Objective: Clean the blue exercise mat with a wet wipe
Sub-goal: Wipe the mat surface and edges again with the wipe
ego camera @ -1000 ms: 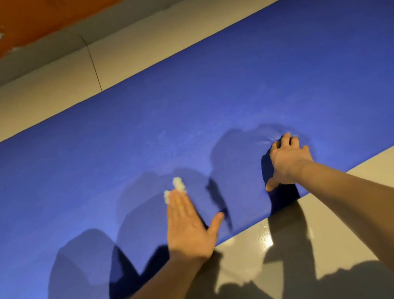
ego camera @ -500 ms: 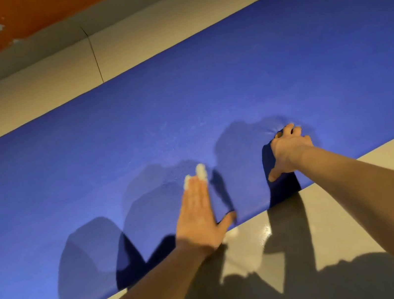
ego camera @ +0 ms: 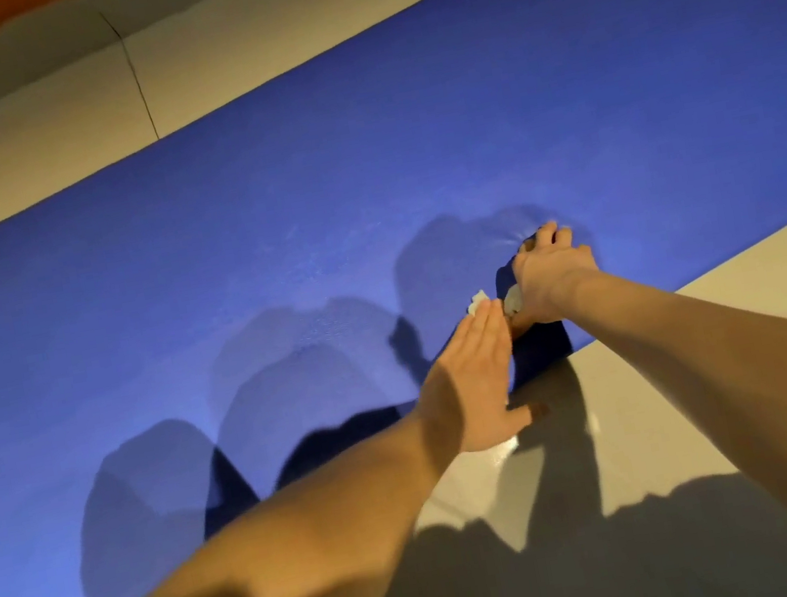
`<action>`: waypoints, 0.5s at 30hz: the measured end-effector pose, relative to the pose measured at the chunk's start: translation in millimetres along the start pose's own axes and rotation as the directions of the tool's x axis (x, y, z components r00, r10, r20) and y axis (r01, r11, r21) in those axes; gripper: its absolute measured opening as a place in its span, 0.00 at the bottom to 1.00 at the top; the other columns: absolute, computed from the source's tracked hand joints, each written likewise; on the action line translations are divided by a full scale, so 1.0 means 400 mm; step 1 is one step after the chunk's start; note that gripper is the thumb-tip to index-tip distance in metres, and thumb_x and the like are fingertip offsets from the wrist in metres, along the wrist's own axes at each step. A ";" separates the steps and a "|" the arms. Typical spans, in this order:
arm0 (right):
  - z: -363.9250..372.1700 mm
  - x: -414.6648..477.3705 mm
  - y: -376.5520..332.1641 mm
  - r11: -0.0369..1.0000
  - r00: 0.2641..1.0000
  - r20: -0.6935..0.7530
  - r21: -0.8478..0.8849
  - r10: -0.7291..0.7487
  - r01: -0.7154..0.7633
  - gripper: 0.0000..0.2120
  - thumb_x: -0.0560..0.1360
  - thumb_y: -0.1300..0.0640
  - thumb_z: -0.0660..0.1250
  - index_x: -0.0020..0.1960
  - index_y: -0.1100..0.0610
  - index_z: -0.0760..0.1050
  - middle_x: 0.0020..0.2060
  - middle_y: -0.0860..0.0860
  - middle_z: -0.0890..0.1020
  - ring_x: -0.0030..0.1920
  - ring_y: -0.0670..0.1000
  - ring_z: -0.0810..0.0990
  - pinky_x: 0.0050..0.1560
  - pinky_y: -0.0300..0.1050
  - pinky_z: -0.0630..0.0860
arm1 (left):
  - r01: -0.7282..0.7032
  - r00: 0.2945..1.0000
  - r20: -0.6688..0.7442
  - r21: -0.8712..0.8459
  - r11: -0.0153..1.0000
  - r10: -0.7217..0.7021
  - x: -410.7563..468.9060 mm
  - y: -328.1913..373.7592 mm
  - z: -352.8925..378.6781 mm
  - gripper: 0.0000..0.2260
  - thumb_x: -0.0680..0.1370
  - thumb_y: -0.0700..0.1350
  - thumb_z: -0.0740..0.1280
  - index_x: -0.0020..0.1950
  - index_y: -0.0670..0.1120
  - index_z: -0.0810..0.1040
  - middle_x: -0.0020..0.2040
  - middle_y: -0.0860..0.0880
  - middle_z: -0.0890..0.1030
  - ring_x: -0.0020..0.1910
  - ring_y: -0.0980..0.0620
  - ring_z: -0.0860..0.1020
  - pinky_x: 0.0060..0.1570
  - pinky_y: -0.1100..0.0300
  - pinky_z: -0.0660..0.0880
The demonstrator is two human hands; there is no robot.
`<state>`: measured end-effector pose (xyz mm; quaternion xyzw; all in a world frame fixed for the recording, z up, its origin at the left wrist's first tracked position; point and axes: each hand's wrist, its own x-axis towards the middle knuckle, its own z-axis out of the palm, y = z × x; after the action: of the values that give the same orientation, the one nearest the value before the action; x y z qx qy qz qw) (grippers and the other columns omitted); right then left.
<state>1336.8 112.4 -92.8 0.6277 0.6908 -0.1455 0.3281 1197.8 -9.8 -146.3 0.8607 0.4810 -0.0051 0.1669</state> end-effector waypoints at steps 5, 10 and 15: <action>0.002 -0.005 0.023 0.999 0.999 0.030 0.021 -0.025 0.025 0.67 0.63 0.28 0.75 0.81 0.64 0.44 0.79 0.66 0.44 0.79 0.69 0.46 0.74 0.65 0.59 | 0.093 0.992 -0.081 -0.013 0.996 -0.093 -0.151 -0.086 -0.034 0.51 0.78 0.71 0.61 0.82 0.36 0.42 0.84 0.43 0.40 0.82 0.39 0.42 0.80 0.44 0.51; -0.002 -0.007 0.026 0.999 0.999 0.039 0.042 -0.025 0.024 0.67 0.63 0.28 0.75 0.82 0.63 0.42 0.80 0.65 0.42 0.79 0.68 0.45 0.76 0.64 0.58 | 0.307 0.949 -0.067 -0.042 0.951 -0.309 -0.410 -0.129 -0.011 0.50 0.77 0.72 0.60 0.83 0.37 0.48 0.84 0.45 0.45 0.83 0.41 0.46 0.78 0.43 0.58; -0.012 -0.003 0.009 1.000 0.999 0.043 0.020 -0.020 0.019 0.67 0.63 0.28 0.75 0.81 0.64 0.44 0.79 0.67 0.44 0.79 0.70 0.46 0.75 0.63 0.60 | 0.296 0.954 -0.042 -0.037 0.955 -0.297 -0.325 -0.092 0.006 0.53 0.76 0.73 0.62 0.81 0.32 0.51 0.84 0.39 0.46 0.82 0.35 0.48 0.78 0.40 0.58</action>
<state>1339.1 114.9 -87.8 0.6208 0.6881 -0.1689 0.3356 1097.9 -100.1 -137.0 0.7760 0.6085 -0.0026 0.1658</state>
